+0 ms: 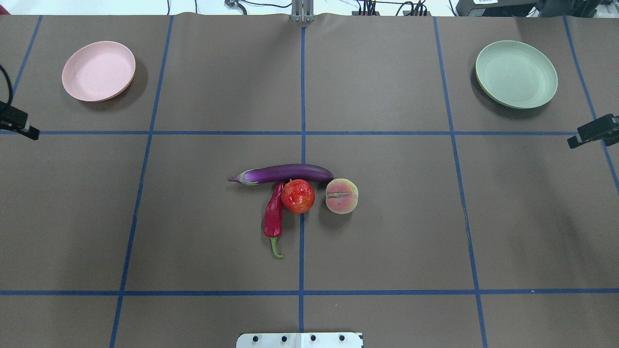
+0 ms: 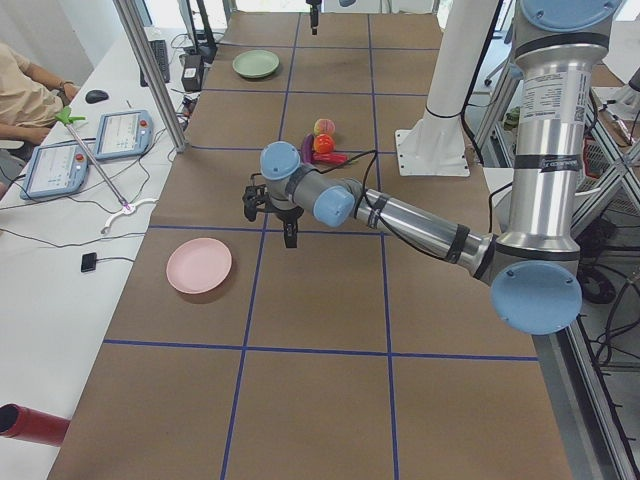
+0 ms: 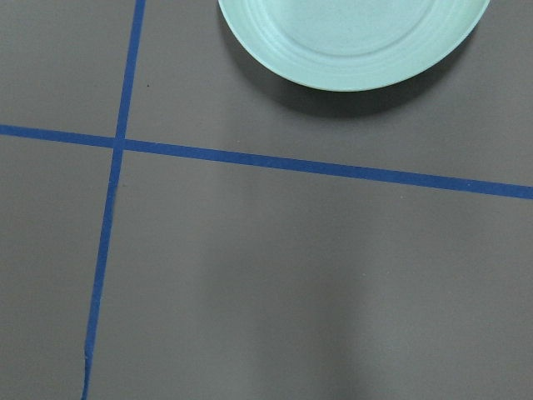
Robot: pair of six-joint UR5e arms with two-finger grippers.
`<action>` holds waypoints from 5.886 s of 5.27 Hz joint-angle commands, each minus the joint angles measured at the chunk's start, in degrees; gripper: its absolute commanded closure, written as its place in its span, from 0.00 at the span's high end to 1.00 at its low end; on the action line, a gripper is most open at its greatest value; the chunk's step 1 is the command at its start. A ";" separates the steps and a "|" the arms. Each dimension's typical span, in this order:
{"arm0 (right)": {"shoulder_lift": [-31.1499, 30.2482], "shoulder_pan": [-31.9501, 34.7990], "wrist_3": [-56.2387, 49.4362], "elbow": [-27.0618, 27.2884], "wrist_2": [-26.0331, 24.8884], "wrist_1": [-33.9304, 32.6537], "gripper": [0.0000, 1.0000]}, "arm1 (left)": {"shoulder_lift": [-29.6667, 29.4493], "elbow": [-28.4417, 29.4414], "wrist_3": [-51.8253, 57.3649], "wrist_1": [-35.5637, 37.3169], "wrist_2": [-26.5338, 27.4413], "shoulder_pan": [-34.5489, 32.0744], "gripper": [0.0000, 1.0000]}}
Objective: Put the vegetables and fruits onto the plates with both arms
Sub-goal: 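Reach the left gripper down to the purple eggplant and grasp it, then carry the eggplant to the pink plate while the right gripper reaches for the peach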
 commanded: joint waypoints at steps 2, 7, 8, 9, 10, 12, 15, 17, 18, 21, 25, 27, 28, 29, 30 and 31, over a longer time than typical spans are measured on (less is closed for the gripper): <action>0.54 -1.16 0.34 -0.31 -0.28 0.05 1.00 | -16.98 2.81 -36.34 0.66 7.83 14.92 1.00; 1.42 -2.13 3.33 -1.28 -0.37 0.14 1.00 | -38.12 21.81 -78.25 4.86 20.57 26.72 1.00; 1.50 -2.13 3.33 -1.19 -0.63 0.14 1.00 | -38.39 25.39 -81.68 4.88 22.71 29.11 1.00; 2.55 -2.22 3.33 -2.32 -0.72 0.14 1.00 | -40.57 29.43 -84.41 4.88 23.00 29.83 1.00; 2.82 -2.22 3.33 -2.42 -0.72 0.31 1.00 | -41.90 31.64 -85.22 4.88 23.43 29.83 1.00; 3.08 -2.22 3.42 -2.51 -1.33 0.49 1.00 | -42.00 32.02 -86.81 5.05 23.61 32.02 1.00; 3.09 -2.22 3.42 -2.34 -1.25 0.49 1.00 | -41.82 32.19 -87.25 5.14 23.61 32.56 0.94; 3.00 -2.13 3.42 -1.90 -1.25 0.49 1.00 | -41.82 32.19 -87.16 5.14 23.70 32.73 0.88; 3.00 -2.13 4.03 -1.55 -1.25 0.49 1.00 | -41.73 32.19 -87.25 5.14 23.70 32.91 0.85; 3.09 -2.13 5.52 -0.93 -0.90 0.49 1.00 | -41.82 31.84 -86.29 5.06 23.61 31.78 0.00; 13.86 -10.09 25.92 0.03 -3.51 0.58 1.00 | -39.64 27.71 -52.77 5.41 22.47 13.18 0.00; 19.76 -20.27 40.36 1.09 -12.81 0.40 1.00 | -38.66 34.01 -27.61 4.53 18.08 5.87 0.00; 22.48 -25.19 46.86 1.01 -17.81 0.14 1.00 | -38.48 38.30 -16.87 4.09 17.90 2.27 0.00; 23.90 -27.68 50.75 0.92 -19.08 -0.12 1.00 | -38.57 45.83 -3.19 1.83 15.90 -2.20 0.00; 25.05 -29.97 54.01 1.00 -21.44 -0.21 1.00 | -38.66 55.73 1.82 -7.16 15.44 -4.16 0.00; 25.76 -31.56 56.83 1.18 -22.68 -0.21 1.00 | -39.53 63.14 2.04 -10.47 15.44 -4.35 0.00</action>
